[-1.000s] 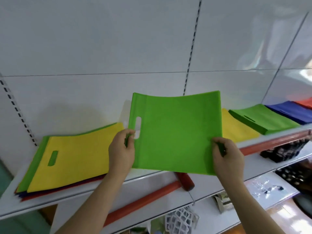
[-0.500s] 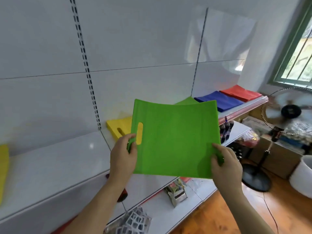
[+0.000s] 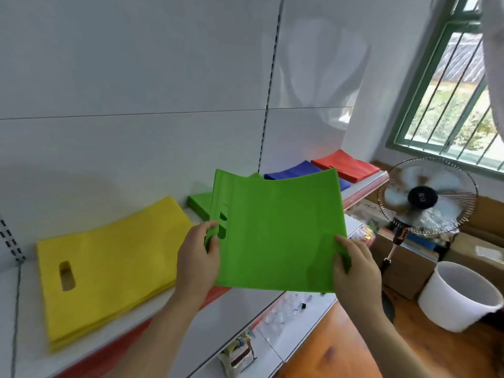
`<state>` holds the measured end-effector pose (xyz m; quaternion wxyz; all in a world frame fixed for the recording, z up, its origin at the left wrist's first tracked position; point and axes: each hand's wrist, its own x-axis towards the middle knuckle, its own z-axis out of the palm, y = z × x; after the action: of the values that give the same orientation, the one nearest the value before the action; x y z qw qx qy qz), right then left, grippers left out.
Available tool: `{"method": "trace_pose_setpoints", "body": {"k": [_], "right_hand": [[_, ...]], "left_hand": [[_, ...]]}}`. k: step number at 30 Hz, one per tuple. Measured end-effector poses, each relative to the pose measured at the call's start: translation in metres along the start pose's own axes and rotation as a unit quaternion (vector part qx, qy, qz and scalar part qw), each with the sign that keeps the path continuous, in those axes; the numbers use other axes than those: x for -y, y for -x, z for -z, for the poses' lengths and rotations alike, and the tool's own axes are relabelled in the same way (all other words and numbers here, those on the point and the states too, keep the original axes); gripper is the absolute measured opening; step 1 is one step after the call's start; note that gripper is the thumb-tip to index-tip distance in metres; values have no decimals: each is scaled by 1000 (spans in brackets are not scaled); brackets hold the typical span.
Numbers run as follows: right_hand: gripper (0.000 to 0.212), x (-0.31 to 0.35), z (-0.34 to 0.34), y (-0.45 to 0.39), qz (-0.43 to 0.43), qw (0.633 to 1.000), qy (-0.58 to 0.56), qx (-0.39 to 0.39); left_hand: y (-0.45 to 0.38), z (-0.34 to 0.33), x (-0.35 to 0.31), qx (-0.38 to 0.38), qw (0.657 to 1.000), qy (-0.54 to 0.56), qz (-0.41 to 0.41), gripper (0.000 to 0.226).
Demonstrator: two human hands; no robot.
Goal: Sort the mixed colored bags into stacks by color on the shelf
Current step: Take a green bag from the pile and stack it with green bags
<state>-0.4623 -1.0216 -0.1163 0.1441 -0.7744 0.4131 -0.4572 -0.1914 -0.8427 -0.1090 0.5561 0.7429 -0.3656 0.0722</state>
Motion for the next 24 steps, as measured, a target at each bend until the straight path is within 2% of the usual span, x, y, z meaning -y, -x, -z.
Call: {"method": "trace_pose_setpoints", "body": {"k": [5, 8, 14, 18, 24], "right_hand": [[43, -22, -35, -67, -6, 999, -11, 34], [43, -31, -65, -106, 19, 997, -25, 65], [41, -49, -135, -182, 55, 987, -56, 142], [43, -56, -173, -226, 110, 969, -79, 206], [46, -69, -215, -247, 156, 935, -34, 317]], "left_hand": [[-38, -37, 6, 4, 999, -28, 27, 32], [-52, -51, 11, -4, 997, -59, 41, 34], [-71, -77, 17, -78, 986, -118, 88, 33], [-78, -98, 15, -122, 966, -176, 143, 37], [-77, -122, 13, -99, 920, -321, 203, 43]]}}
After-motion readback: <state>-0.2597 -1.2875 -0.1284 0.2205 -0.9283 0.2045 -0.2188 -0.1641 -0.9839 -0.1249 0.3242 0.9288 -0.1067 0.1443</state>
